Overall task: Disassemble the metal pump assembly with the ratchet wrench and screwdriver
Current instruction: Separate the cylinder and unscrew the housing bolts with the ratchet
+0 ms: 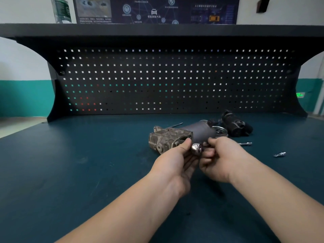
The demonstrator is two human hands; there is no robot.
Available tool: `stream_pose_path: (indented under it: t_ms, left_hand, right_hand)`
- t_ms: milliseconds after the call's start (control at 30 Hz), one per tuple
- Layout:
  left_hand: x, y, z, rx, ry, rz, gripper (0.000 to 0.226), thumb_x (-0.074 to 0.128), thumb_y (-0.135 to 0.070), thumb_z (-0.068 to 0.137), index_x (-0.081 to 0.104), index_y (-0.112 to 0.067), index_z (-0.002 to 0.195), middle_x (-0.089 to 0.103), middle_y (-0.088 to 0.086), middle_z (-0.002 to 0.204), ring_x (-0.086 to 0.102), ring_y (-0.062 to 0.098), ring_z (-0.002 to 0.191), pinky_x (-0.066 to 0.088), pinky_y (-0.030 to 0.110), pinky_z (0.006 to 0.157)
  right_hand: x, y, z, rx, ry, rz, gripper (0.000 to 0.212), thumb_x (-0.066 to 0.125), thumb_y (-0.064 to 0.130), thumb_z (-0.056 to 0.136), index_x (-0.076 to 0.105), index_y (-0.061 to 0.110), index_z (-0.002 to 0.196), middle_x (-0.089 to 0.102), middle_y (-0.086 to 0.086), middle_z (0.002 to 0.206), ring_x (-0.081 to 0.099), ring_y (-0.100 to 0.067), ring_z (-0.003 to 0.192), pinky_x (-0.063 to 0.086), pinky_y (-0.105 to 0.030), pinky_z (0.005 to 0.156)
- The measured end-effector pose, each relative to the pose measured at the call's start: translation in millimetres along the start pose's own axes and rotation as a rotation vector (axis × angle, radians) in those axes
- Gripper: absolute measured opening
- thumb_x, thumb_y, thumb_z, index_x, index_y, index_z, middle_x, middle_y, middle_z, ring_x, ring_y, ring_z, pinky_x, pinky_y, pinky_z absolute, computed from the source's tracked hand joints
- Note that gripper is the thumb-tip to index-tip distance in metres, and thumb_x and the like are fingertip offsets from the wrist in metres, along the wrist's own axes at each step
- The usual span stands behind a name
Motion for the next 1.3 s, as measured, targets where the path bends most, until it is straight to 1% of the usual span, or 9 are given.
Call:
stream_pose_path:
  t_ms: [100,167,267,367,467,667,733,967,1300]
  left_hand:
    - [-1.6,0.8,0.0,-0.003,-0.014,-0.003,0.014,0.065,-0.016,0.087,0.067,-0.005,0.079,0.067,0.004,0.059,0.062,0.012,0.057,0.053,0.019,0.053]
    - [-0.5,1.2,0.3,-0.007,-0.016,0.006,0.013,0.067,-0.019,0.086,0.069,-0.007,0.08,0.068,0.002,0.058,0.063,0.011,0.058,0.054,0.02,0.056]
    - [1.2,3.9,-0.7,-0.033,0.001,0.011,0.018,0.067,-0.021,0.085,0.07,-0.006,0.076,0.068,0.003,0.057,0.065,0.011,0.049,0.056,0.023,0.058]
    - [-0.8,3.6,0.3,-0.04,0.004,-0.004,0.016,0.067,-0.02,0.086,0.07,-0.004,0.084,0.068,0.005,0.059,0.067,0.013,0.051,0.057,0.025,0.058]
    - [-0.7,1.2,2.2,-0.023,0.005,-0.015,0.016,0.066,-0.018,0.087,0.069,-0.003,0.092,0.07,0.007,0.068,0.066,0.015,0.063,0.057,0.025,0.06]
    - [2.3,-1.2,0.6,0.003,0.018,-0.044,0.018,0.063,-0.018,0.089,0.064,-0.003,0.079,0.067,0.008,0.063,0.062,0.015,0.061,0.054,0.021,0.053]
    - [1.5,-2.1,1.1,0.012,0.01,-0.04,0.017,0.063,-0.018,0.088,0.064,-0.003,0.08,0.066,0.009,0.071,0.061,0.015,0.063,0.054,0.02,0.054]
    - [-6.9,-1.8,2.4,0.03,-0.049,-0.007,0.035,0.061,-0.034,0.089,0.065,-0.003,0.106,0.071,0.009,0.093,0.064,0.014,0.068,0.053,0.023,0.057]
    - [-11.0,-8.6,1.8,0.033,-0.071,-0.061,0.024,0.057,-0.028,0.093,0.062,-0.006,0.085,0.068,0.008,0.075,0.063,0.014,0.061,0.052,0.018,0.042]
  right_hand:
    - [17.0,49.8,-13.7,-0.547,-0.002,-0.451,0.034,0.043,0.034,0.101,0.05,0.016,0.072,0.037,0.008,0.033,0.035,-0.006,0.033,0.028,-0.023,0.042]
    - [48.4,72.3,-50.1,-0.984,0.131,-0.798,0.028,0.049,0.038,0.097,0.057,0.02,0.077,0.052,0.011,0.046,0.047,-0.004,0.048,0.036,-0.027,0.051]
    - [77.4,54.2,-80.4,-1.226,0.427,-1.152,0.025,0.049,0.045,0.091,0.055,0.022,0.082,0.06,0.006,0.067,0.056,-0.008,0.062,0.044,-0.027,0.06]
    - [75.7,55.5,-79.4,-1.187,0.396,-1.112,0.025,0.049,0.042,0.094,0.056,0.021,0.082,0.061,0.006,0.067,0.056,-0.008,0.063,0.044,-0.028,0.062]
    - [61.3,63.8,-62.7,-1.026,0.228,-0.921,0.027,0.048,0.035,0.097,0.056,0.022,0.076,0.052,0.016,0.047,0.049,-0.001,0.047,0.036,-0.024,0.055]
    - [12.3,27.3,-12.4,-0.219,0.047,-0.25,0.035,0.04,0.032,0.102,0.045,0.014,0.072,0.028,0.006,0.035,0.026,-0.007,0.026,0.022,-0.014,0.033]
    - [8.4,12.8,-10.1,-0.079,0.043,-0.152,0.034,0.038,0.031,0.102,0.044,0.015,0.072,0.027,0.006,0.035,0.025,-0.005,0.025,0.022,-0.011,0.032]
    - [26.7,48.7,-19.4,-0.577,0.05,-0.496,0.034,0.04,0.034,0.102,0.049,0.014,0.076,0.035,0.011,0.033,0.033,-0.004,0.029,0.027,-0.024,0.041]
    - [25.2,54.3,-16.0,-0.569,0.085,-0.512,0.035,0.041,0.033,0.102,0.047,0.014,0.073,0.035,0.008,0.035,0.03,-0.009,0.031,0.024,-0.025,0.042]
Point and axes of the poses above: each hand's wrist, its own z-axis towards the middle knuckle, its own x-axis out of the palm, y = z × x, the point moved 10 cm from there along z, towards the middle knuckle
